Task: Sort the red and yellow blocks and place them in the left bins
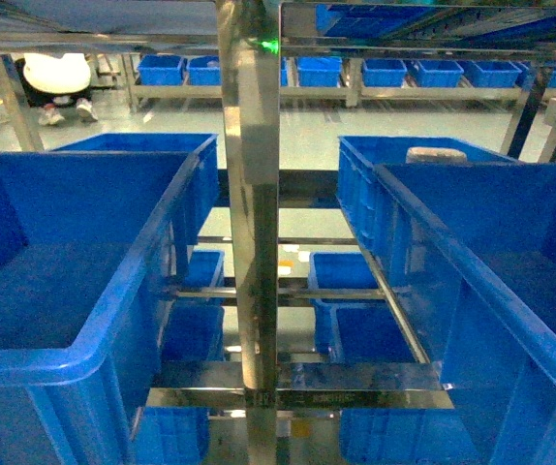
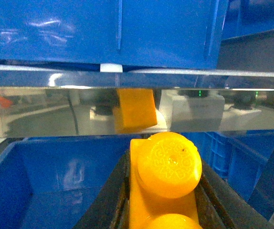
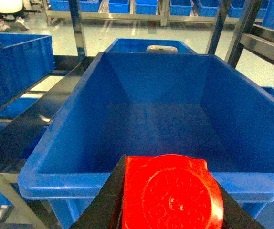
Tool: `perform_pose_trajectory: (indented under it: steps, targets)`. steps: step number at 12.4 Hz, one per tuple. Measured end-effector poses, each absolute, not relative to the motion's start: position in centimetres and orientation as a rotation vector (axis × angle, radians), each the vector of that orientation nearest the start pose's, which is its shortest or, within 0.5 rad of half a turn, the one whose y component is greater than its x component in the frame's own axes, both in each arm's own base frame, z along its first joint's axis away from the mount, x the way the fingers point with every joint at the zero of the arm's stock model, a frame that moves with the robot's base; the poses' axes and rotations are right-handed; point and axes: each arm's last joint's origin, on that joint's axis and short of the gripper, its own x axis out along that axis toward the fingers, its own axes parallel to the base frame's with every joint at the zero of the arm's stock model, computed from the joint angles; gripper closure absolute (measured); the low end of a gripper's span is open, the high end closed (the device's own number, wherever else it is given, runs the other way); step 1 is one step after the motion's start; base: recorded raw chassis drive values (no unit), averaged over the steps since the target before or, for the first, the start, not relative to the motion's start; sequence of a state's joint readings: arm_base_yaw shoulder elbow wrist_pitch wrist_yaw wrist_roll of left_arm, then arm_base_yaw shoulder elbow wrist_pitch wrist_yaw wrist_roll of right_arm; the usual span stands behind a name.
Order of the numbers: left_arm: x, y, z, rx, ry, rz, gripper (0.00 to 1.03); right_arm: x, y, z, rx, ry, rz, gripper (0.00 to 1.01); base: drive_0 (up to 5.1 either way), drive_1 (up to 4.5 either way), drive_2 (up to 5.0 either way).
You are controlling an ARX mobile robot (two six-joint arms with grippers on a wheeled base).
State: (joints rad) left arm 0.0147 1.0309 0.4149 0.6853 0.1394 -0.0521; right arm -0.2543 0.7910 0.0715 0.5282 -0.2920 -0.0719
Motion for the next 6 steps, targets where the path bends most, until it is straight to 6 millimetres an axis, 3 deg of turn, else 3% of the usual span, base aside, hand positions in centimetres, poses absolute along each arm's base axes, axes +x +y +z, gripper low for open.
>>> perform_pose_trajectory:
  steps: [1,6]
  targets:
    - [21.5,-0.1,24.5,-0.046,-0.075,-0.127,0.76,14.9,-3.0,15.8,-0.022,0.176,0.044,0.74,-0.1,4.10,-4.2]
    - [21.3,0.0,23.2,-0.045,0.000,-0.113,0.76,14.9,-3.0,15.7,-0.021,0.179,0.044,0.74,0.0,0.00,0.0]
